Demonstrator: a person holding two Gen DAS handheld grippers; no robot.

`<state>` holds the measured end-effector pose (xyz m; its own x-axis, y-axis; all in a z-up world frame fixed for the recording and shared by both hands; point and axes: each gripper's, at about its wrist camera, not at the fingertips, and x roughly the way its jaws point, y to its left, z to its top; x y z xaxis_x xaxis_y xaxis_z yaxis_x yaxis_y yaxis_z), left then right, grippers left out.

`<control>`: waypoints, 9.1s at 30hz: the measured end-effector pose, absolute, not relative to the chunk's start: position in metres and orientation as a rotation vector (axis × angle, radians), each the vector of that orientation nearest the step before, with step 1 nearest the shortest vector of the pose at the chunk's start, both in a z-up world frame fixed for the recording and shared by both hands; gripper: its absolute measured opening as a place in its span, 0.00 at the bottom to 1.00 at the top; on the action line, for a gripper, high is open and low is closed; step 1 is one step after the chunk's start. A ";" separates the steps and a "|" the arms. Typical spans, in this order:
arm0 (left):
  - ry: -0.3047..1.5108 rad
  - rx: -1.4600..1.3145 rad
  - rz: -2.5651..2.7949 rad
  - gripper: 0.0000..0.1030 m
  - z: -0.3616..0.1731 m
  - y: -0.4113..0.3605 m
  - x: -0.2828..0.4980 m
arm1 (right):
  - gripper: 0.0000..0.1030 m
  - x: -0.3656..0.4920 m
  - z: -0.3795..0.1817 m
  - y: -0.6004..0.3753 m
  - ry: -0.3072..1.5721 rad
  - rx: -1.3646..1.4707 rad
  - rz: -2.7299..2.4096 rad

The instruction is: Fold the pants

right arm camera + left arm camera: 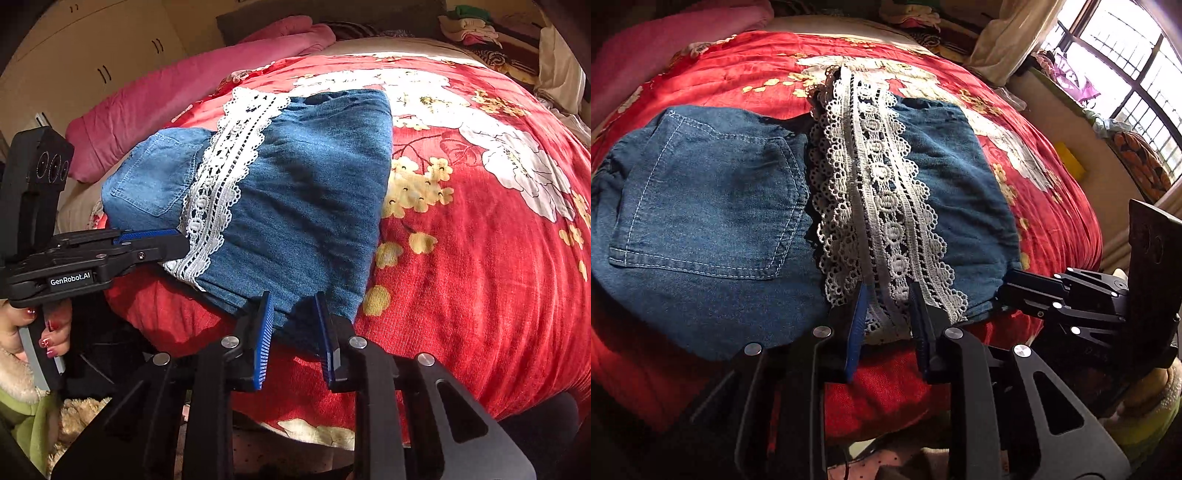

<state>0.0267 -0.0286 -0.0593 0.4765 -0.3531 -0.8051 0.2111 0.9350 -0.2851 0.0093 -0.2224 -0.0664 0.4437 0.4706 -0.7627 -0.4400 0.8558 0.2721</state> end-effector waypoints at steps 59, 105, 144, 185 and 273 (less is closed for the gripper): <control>0.853 -0.401 -0.096 0.88 -0.038 0.137 -0.004 | 0.88 0.126 0.029 0.048 1.001 -0.326 0.980; 0.827 -0.410 -0.406 0.26 -0.001 0.012 0.050 | 0.37 0.166 0.046 -0.140 0.957 0.061 1.098; 0.942 -0.148 -0.539 0.63 -0.034 -0.087 0.022 | 0.52 0.125 -0.030 -0.233 1.057 0.057 0.774; 0.893 0.040 -0.525 0.23 -0.043 -0.065 -0.009 | 0.08 0.165 -0.015 -0.126 1.068 -0.121 0.753; 0.986 -0.165 -0.288 0.87 -0.058 -0.014 0.075 | 0.58 0.086 -0.070 -0.236 0.985 0.302 0.644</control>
